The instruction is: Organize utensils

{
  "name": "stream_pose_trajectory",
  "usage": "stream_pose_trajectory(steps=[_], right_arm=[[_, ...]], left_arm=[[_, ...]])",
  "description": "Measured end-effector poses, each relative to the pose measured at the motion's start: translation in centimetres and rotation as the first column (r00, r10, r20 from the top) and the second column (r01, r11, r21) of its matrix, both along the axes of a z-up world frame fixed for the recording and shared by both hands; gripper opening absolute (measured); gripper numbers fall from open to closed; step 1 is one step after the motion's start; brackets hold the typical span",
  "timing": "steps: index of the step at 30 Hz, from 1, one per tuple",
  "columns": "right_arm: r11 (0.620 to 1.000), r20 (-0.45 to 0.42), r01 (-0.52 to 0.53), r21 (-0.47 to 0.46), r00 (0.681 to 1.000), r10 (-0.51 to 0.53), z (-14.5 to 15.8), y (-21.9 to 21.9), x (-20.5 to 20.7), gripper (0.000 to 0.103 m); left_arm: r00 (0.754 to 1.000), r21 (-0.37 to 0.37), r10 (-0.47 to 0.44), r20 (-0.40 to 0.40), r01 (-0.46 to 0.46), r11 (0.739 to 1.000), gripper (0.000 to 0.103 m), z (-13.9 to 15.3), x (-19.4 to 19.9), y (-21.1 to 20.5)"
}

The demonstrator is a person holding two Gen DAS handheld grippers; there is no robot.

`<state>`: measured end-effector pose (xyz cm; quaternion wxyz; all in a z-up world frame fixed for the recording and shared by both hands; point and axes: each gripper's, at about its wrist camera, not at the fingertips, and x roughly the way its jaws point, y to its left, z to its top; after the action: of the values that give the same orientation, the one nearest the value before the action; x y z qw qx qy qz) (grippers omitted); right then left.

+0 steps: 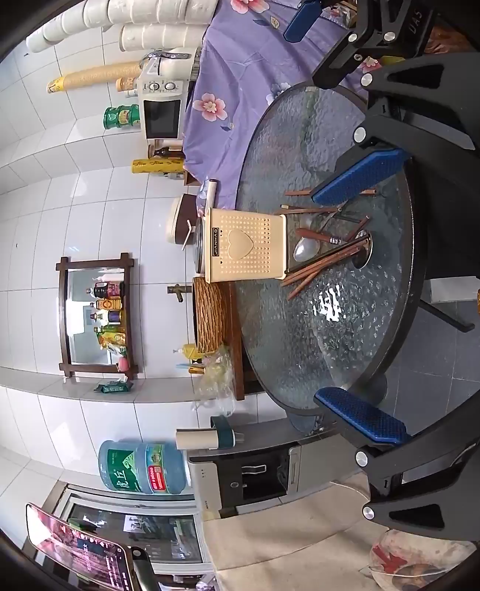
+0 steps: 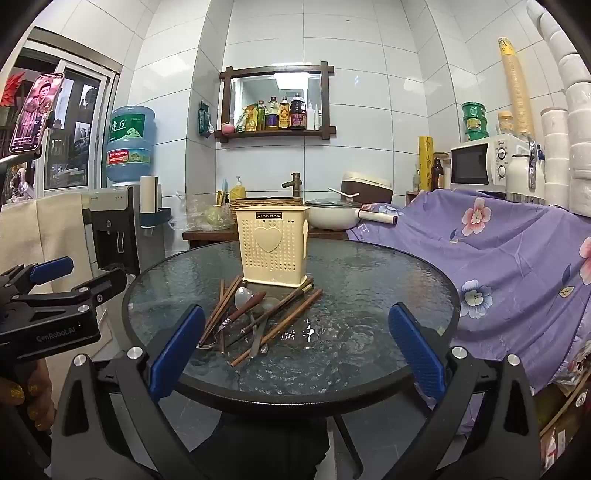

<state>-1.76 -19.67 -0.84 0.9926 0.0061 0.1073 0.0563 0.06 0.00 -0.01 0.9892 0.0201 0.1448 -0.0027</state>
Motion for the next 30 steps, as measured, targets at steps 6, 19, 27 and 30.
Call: stream_pose_trajectory(steps=[6,19,27,30], right_arm=[[1.000,0.001,0.001,0.011,1.000,-0.001,0.17,0.05,-0.34,0.098],[1.000,-0.016,0.004,0.005,1.000,-0.004,-0.24,0.07,0.20,0.098],[1.000,-0.017,0.005,0.005,1.000,-0.005,-0.23,0.07,0.19,0.098],[1.000,-0.016,0.005,0.005,1.000,-0.005,-0.24,0.06,0.19,0.098]], left_arm=[[1.000,-0.002,0.002,0.000,-0.002,1.000,0.097,-0.03,0.12,0.09],[1.000,-0.005,-0.005,-0.009,0.005,1.000,0.097,-0.12,0.29,0.11],[1.000,-0.017,-0.020,-0.006,0.020,1.000,0.097,-0.24,0.17,0.17],[1.000,-0.024,-0.022,-0.007,0.021,0.999,0.097,-0.39,0.18,0.24]])
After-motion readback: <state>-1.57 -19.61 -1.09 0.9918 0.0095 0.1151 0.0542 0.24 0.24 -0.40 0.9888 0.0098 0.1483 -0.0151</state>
